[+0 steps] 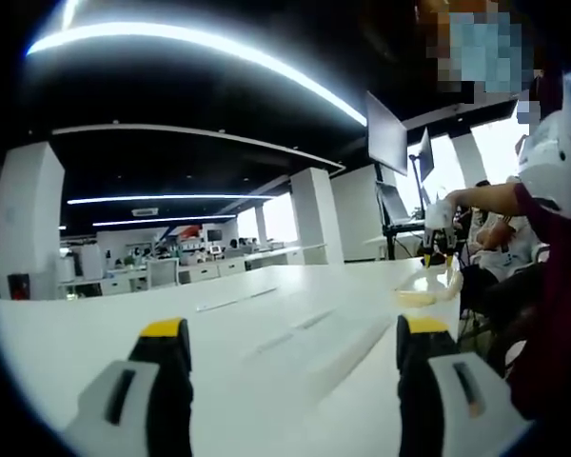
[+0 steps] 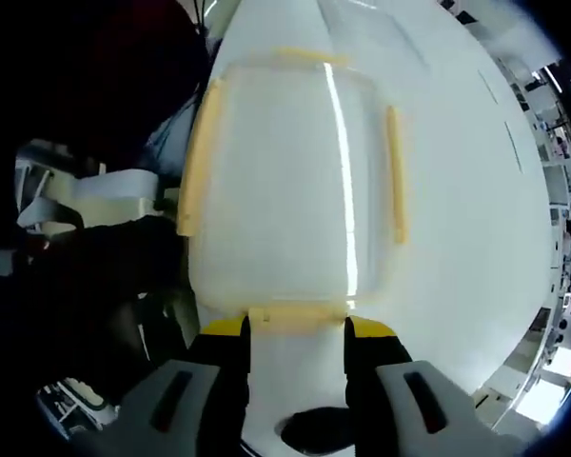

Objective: Snap each plastic latch of the storage box into its locked position after aligning the lid with the box until every specified latch is closed and the lid sits flush.

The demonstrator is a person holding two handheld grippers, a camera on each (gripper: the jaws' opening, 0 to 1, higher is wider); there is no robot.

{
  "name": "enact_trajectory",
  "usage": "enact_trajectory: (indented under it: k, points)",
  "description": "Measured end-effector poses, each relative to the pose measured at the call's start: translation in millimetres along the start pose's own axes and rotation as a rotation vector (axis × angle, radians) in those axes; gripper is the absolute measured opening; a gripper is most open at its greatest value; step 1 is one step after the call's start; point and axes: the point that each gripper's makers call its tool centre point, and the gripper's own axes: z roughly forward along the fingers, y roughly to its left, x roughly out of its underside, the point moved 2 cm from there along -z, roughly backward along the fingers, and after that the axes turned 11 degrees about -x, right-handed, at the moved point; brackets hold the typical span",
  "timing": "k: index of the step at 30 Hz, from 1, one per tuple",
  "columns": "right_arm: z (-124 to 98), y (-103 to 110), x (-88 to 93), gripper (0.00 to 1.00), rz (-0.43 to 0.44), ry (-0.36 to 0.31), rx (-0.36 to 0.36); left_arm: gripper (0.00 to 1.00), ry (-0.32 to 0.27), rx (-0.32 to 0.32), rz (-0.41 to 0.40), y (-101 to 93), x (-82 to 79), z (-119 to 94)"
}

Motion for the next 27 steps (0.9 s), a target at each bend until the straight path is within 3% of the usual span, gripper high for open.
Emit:
enact_trajectory:
  k: [12, 27]
  points:
    - [0.3, 1.8, -4.1, 0.37, -0.022, 0.027, 0.001, 0.89, -0.002, 0.02, -0.005, 0.4, 3.0, 6.8]
    - [1.0, 3.1, -24.4, 0.37, -0.058, 0.021, -0.013, 0.88, 0.008, 0.033, -0.015, 1.3, 7.6, 13.6]
